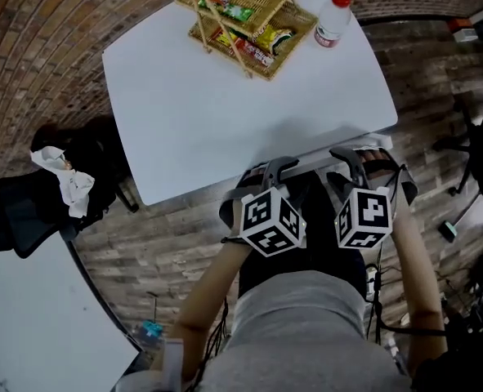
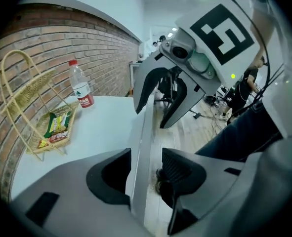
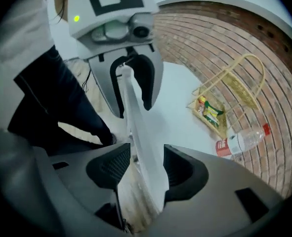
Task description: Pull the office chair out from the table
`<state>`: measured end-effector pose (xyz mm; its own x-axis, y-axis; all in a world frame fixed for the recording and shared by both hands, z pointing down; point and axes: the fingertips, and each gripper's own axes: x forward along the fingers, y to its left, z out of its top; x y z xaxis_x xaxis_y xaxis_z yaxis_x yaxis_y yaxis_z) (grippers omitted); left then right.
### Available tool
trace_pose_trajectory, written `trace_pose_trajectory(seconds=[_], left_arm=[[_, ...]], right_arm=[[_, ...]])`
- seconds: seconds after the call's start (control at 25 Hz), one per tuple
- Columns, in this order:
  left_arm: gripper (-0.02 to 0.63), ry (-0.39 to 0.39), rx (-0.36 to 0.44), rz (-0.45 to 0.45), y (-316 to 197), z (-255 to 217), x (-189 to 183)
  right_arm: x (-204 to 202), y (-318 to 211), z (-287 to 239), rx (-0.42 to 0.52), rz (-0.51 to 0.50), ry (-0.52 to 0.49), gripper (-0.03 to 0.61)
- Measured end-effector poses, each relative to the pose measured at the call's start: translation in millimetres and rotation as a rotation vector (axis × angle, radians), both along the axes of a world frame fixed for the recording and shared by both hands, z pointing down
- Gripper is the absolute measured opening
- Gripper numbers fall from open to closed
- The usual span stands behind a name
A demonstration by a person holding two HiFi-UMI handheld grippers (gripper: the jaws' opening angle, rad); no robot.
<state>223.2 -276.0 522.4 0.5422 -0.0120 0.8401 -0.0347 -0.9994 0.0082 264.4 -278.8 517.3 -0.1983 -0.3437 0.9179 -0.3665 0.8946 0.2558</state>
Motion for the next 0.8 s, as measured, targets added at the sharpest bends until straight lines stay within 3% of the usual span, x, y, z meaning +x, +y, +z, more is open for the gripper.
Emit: trace_pose_trajectory(seconds=[0.16, 0.32, 0.48, 0.68, 0.8], left_arm=[[0.19, -0.096, 0.063, 0.023, -6, 16, -3], [0.19, -0.139, 0.064, 0.037, -4, 29, -3], [0.19, -0.219, 0.115, 0.087, -4, 44, -10], [0.189, -0.224, 0.101, 0.065, -5, 49, -10], [0.187, -0.256, 0.118, 0.08, -5, 56, -11]], right_arm=[[-3, 4, 19, -0.006, -0.118, 0.112, 0.218], [-2, 4, 37, -0.025, -0.195, 0.193, 0.218], [-3, 8, 49, -0.068, -0.235, 0.19, 0.218], [-4, 4, 56, -0.086, -0.243, 0.175, 0.205], [-3, 0, 61, -0.062, -0.268, 0.19, 0.129]])
